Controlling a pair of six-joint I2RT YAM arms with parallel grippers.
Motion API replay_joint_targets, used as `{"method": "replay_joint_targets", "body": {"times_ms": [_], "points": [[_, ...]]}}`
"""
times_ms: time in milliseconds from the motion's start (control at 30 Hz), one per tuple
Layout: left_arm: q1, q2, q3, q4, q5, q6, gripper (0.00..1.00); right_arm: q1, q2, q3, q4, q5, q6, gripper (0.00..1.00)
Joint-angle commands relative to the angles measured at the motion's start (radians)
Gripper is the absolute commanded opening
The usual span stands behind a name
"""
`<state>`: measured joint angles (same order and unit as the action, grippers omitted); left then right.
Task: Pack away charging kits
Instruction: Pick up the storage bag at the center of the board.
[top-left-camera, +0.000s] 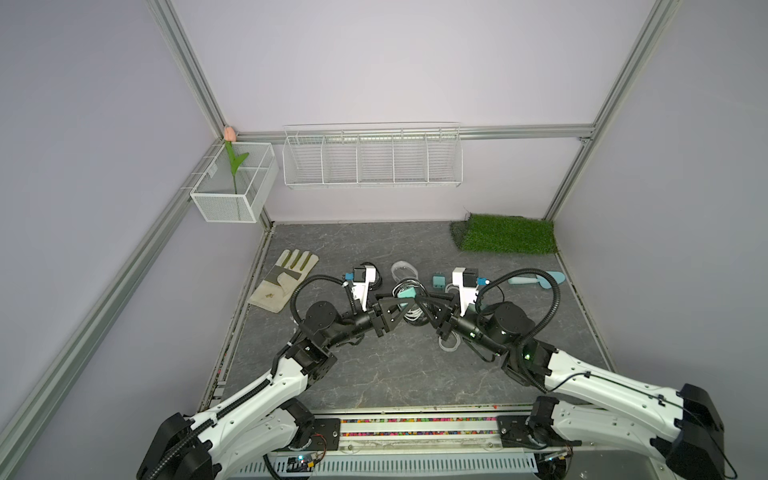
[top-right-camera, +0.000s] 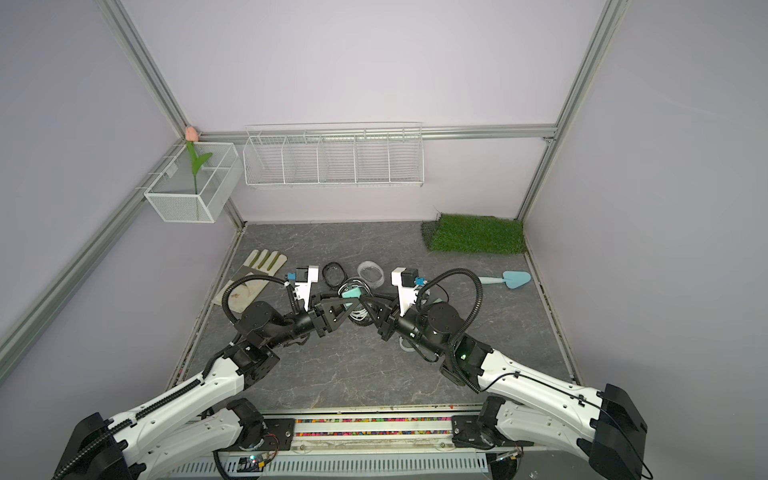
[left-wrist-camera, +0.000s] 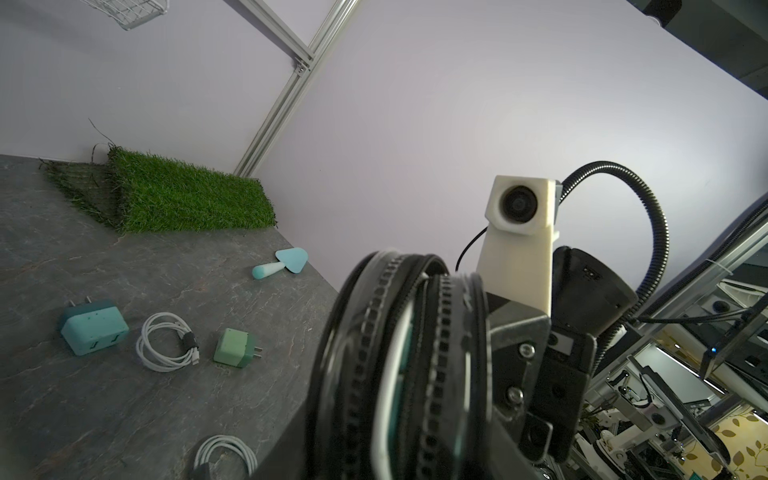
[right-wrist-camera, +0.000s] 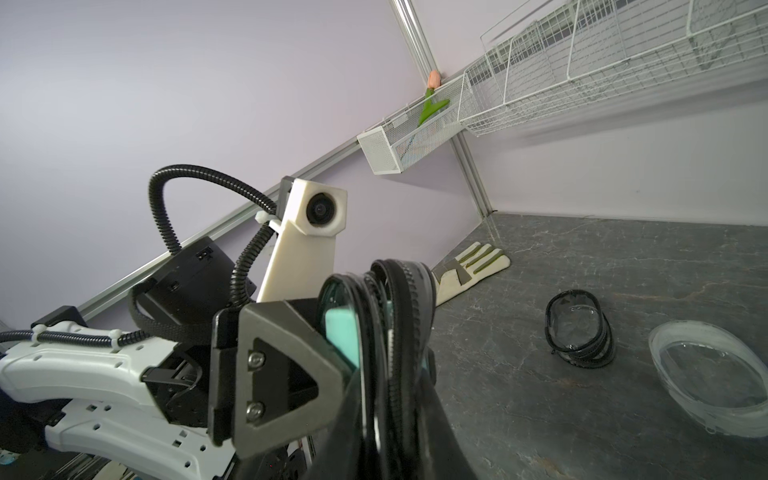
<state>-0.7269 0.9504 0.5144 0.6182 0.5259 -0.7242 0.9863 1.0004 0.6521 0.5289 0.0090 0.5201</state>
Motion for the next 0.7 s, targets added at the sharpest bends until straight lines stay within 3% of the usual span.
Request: {"method": "replay_joint_targets", "body": {"times_ms": [0,100,267,400,467,500,600,667], "points": [[-0.009,0.003,0.046,0.038,0.038,-0.015,0.32,0.002,0.022,0.03,0.059,0.005,0.007,0.08],[-0.009,0.001,0.056,0.023,0.036,-0.015,0.23,0.002,0.036,0.03,0.068,-0.004,0.012,0.1],[-0.009,-0.007,0.053,0.022,0.03,-0.02,0.2,-0.001,0.047,0.032,0.065,-0.009,0.014,0.15],[-0.009,-0.005,0.042,0.069,0.03,-0.043,0.65,0.0,0.052,0.032,0.067,-0.02,0.023,0.09],[-0.009,0.001,0.042,0.085,0.032,-0.047,0.7,0.0,0.058,0.032,0.079,-0.031,0.03,0.08],[-0.009,0.006,0.045,0.094,0.036,-0.049,0.69,0.0,0.062,0.032,0.089,-0.041,0.035,0.08],[-0.009,0.022,0.054,0.111,0.045,-0.055,0.41,-0.001,0.073,0.033,0.107,-0.05,0.047,0.07],[-0.009,0.024,0.059,0.109,0.046,-0.057,0.32,0.0,0.073,0.034,0.098,-0.035,0.046,0.07]]}}
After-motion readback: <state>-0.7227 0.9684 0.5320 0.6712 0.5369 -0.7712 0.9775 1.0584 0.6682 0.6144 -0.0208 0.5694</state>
